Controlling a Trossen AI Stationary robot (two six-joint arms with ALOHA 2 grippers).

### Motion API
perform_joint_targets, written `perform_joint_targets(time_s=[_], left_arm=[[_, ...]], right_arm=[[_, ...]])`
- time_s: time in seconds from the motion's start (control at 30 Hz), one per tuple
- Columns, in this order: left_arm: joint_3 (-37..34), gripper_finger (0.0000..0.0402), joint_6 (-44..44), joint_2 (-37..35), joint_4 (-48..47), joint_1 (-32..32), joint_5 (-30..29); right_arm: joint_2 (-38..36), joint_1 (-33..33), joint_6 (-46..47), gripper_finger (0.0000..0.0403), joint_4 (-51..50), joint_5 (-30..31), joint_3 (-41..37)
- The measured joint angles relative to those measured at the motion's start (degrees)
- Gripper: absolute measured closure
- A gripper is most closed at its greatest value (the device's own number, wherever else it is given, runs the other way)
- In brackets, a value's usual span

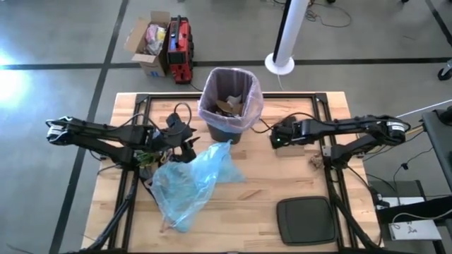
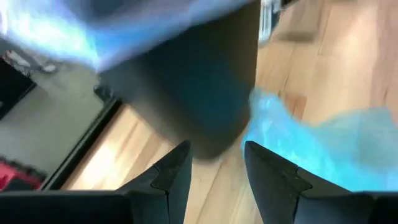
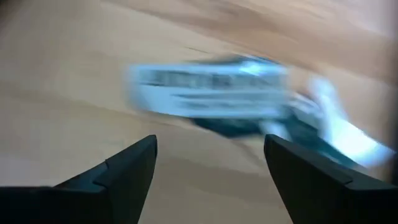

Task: Place trash/remove bag and relplace
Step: Put the white paper into the trash bin

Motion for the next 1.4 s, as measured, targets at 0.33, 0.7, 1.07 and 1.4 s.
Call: perform_joint_targets(time_s=[0.33, 0.7, 1.07, 1.4], left_arm=[[0.08, 0.0267, -1.88, 1.45, 1.25, -0.22, 1.53], [-0.13, 0.0267, -2.61, 1.68, -0.73, -0.28, 1.64], [-0.75, 0.0267, -3.4, 2.05, 0.9, -0.28, 1.68], [-0.8, 0.0267, -4.12, 2.22, 1.2, -0.26, 1.62]], right_arm=[[-2.48, -5.0, 19.72, 0.012, -3.11, -2.25, -7.55], [-8.5, -5.52, 39.18, 0.0154, 9.2, -0.86, -19.73], [-9.82, -6.78, 45.04, 0.0203, 17.96, 3.49, -24.57], [-9.95, -7.27, 46.44, 0.0249, 16.16, 5.51, -25.12]])
